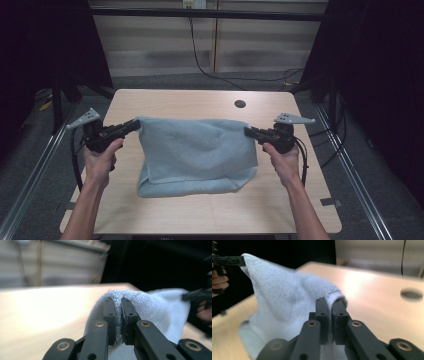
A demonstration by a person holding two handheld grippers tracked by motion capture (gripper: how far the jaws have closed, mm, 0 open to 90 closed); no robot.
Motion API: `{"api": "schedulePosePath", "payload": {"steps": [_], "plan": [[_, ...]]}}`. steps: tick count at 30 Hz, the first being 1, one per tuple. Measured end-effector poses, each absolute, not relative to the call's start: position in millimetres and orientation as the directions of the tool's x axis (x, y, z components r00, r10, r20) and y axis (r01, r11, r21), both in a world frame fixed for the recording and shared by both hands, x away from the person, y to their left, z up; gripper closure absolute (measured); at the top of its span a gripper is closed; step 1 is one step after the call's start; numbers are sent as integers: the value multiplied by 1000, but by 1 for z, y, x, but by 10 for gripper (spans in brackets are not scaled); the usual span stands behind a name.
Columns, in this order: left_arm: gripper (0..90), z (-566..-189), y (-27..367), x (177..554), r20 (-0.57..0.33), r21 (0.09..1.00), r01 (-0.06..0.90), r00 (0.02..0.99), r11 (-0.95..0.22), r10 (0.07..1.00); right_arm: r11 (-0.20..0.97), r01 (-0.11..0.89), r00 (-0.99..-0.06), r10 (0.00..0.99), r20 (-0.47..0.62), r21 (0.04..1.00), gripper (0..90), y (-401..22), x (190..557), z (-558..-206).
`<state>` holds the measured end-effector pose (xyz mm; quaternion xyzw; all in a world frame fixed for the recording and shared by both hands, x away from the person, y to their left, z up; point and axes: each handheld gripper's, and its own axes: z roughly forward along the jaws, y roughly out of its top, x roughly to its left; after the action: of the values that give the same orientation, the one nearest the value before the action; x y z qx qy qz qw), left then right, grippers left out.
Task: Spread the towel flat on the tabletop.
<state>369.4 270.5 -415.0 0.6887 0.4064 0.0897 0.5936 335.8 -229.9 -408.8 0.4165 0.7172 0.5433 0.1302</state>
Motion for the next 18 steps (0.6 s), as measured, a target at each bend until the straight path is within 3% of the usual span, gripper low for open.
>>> {"api": "schedulePosePath", "payload": {"steps": [1, 2, 3, 4, 7, 11, 12, 13, 14, 18], "plan": [[764, -424, 270, 372, -373, 877, 479, 645, 27, 667, 105, 495, -588, 771, 244, 862, 729, -227, 343, -426], [690, -433, 269, 370, -367, 867, 498, 629, 7, 685, 119, 511, -579, 780, 239, 851, 704, -227, 345, -433], [665, -433, 269, 370, -367, 867, 498, 629, 7, 685, 119, 511, -579, 780, 239, 851, 704, -227, 345, -433], [625, -435, 271, 368, -381, 863, 505, 627, 17, 679, 126, 533, -575, 779, 249, 837, 617, -228, 343, -442], [519, -431, 280, 352, -350, 873, 488, 648, -16, 676, 141, 535, -584, 775, 243, 833, 544, -230, 330, -448], [551, -425, 278, 332, -312, 884, 463, 689, -66, 654, 145, 538, -610, 746, 265, 831, 549, -236, 309, -450], [583, -426, 269, 316, -295, 890, 441, 749, -114, 593, 150, 538, -624, 732, 273, 829, 565, -236, 304, -452], [612, -426, 269, 316, -295, 890, 441, 749, -114, 593, 150, 538, -624, 732, 273, 829, 565, -236, 304, -452], [626, -435, 258, 302, -274, 881, 432, 797, -193, 538, 162, 549, -640, 713, 287, 820, 604, -235, 293, -456], [677, -460, 250, 282, -292, 844, 461, 823, -273, 487, 194, 559, -663, 688, 294, 806, 613, -234, 274, -467]]}}
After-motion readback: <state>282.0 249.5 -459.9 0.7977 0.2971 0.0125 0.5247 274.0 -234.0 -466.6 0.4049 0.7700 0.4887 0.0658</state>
